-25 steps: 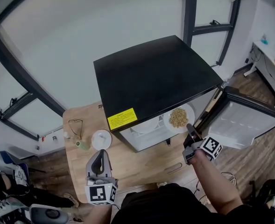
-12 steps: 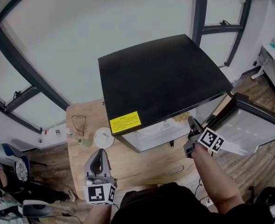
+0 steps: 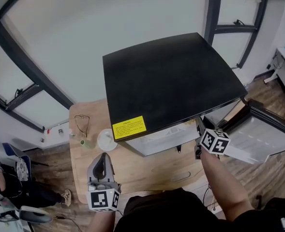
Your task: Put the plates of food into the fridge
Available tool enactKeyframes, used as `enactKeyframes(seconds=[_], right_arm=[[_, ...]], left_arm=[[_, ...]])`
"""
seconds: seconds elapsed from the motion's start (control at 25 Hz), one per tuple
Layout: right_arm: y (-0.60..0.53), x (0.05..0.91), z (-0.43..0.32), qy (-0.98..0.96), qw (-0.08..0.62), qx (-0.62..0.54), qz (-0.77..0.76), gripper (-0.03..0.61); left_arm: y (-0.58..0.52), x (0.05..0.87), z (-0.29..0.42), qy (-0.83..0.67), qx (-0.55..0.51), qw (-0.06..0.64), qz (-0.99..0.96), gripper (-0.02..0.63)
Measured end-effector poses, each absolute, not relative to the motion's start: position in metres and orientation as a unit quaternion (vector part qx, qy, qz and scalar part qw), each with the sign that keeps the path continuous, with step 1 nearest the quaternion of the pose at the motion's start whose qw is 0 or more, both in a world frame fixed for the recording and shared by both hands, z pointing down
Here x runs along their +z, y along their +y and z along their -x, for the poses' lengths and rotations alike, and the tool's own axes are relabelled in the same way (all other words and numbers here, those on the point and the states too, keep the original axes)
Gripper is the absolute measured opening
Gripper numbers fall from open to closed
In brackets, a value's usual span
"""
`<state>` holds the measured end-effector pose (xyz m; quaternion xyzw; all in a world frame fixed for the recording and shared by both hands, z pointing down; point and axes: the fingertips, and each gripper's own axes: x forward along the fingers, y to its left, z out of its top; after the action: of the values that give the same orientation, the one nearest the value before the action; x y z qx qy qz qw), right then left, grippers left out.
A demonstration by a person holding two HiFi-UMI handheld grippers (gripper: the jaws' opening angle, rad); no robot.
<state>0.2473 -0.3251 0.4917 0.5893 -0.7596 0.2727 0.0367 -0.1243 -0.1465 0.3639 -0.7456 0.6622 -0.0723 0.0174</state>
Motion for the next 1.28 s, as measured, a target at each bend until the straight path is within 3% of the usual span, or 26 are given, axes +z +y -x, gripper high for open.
enactKeyframes(seconds=[0.28, 0.88, 1.28], right_arm=[[-0.334, 0.497, -0.254, -0.747, 0.11, 0.214, -0.62, 0.124], [-0.31, 0.463, -0.242, -0.774, 0.076, 0.123, -0.617, 0.123], [-0.263, 0.445, -0.196, -0.806, 0.031, 0.133, -0.576, 0.123]], left_arm=[[-0.145, 0.365, 0.125, 0.671, -0.074, 0.013, 0.738, 0.003], [-0.127, 0.371, 0.138, 0.676, -0.076, -0.001, 0.733, 0.003], [-0.1, 0.362, 0.18, 0.675, -0.055, 0.013, 0.735, 0.003]])
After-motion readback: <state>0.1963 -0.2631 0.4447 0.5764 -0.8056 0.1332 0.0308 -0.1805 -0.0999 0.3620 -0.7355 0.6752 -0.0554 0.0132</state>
